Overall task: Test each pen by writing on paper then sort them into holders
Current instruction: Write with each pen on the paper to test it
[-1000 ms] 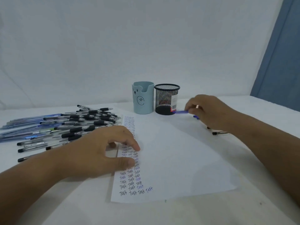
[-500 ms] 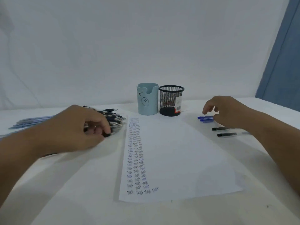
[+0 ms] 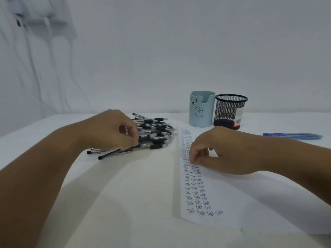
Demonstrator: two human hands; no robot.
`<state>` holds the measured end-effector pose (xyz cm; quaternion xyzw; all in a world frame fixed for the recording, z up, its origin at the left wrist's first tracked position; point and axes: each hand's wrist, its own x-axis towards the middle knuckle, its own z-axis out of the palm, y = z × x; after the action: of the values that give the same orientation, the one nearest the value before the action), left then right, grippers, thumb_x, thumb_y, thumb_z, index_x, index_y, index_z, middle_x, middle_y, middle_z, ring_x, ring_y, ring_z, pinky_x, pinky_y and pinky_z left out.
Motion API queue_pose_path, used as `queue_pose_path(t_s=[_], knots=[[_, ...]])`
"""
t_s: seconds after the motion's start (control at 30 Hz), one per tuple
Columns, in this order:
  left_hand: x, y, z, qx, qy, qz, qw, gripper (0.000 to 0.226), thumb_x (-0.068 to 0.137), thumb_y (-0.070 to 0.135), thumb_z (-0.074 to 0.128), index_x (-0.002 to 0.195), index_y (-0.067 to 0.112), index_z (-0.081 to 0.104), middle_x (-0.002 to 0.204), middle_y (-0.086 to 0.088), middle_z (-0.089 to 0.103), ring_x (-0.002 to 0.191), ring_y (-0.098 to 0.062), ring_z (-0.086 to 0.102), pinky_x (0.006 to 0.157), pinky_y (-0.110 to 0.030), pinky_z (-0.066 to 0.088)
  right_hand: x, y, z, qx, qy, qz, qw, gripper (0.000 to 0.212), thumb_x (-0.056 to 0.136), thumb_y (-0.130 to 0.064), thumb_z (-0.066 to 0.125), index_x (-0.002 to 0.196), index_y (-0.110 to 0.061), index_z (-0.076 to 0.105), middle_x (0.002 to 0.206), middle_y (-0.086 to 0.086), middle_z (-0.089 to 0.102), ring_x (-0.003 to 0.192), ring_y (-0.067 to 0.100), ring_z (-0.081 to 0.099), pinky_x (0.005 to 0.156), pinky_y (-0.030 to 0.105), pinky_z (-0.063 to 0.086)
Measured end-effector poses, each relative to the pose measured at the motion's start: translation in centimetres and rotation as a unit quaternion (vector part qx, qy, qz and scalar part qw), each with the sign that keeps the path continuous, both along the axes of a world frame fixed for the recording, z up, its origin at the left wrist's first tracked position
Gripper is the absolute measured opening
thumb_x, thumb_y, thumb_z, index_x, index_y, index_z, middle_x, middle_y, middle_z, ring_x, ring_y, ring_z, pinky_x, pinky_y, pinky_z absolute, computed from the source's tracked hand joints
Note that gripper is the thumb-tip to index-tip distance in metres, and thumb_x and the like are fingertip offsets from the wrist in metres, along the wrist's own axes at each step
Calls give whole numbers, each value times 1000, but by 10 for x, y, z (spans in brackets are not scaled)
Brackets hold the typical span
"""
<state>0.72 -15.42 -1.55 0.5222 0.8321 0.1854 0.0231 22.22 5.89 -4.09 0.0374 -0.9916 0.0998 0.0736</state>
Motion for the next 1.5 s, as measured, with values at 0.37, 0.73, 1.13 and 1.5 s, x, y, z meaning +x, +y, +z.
queue_pose_path(t_s=[0.37, 0.73, 1.13, 1.5], knots=[[45, 38, -10, 431, -548, -42, 716, 12, 90, 2, 61, 98, 8, 58, 79, -12, 70, 73, -25, 74, 62, -20, 58, -4, -5, -23, -347, 125, -42, 928, 25, 93, -41, 54, 105, -28, 71, 88, 0, 74, 69, 13, 62, 69, 25, 50], [69, 43, -30, 317, -396, -74, 859, 19, 65, 17, 79, 78, 5, 71, 79, -19, 75, 76, -29, 70, 87, -46, 56, 9, -7, 4, -723, 79, -59, 684, 36, 81, -35, 48, 84, -9, 73, 77, 13, 70, 60, 26, 63, 67, 35, 48], [83, 52, -38, 325, -410, -81, 848, 18, 70, 20, 77, 70, 3, 68, 69, -17, 72, 62, -21, 67, 71, -32, 59, 5, -7, -2, -760, 96, -40, 641, 58, 89, -56, 44, 88, -12, 81, 74, 7, 71, 62, 21, 67, 64, 29, 57], [54, 34, -33, 79, -97, -178, 976, 49, 63, 64, 79, 106, 42, 74, 114, 25, 70, 110, -2, 64, 94, -29, 51, 11, -9, -8, -632, 183, -66, 750, 41, 69, 7, 76, 64, -20, 46, 58, 3, 38, 46, 15, 37, 49, 27, 28]])
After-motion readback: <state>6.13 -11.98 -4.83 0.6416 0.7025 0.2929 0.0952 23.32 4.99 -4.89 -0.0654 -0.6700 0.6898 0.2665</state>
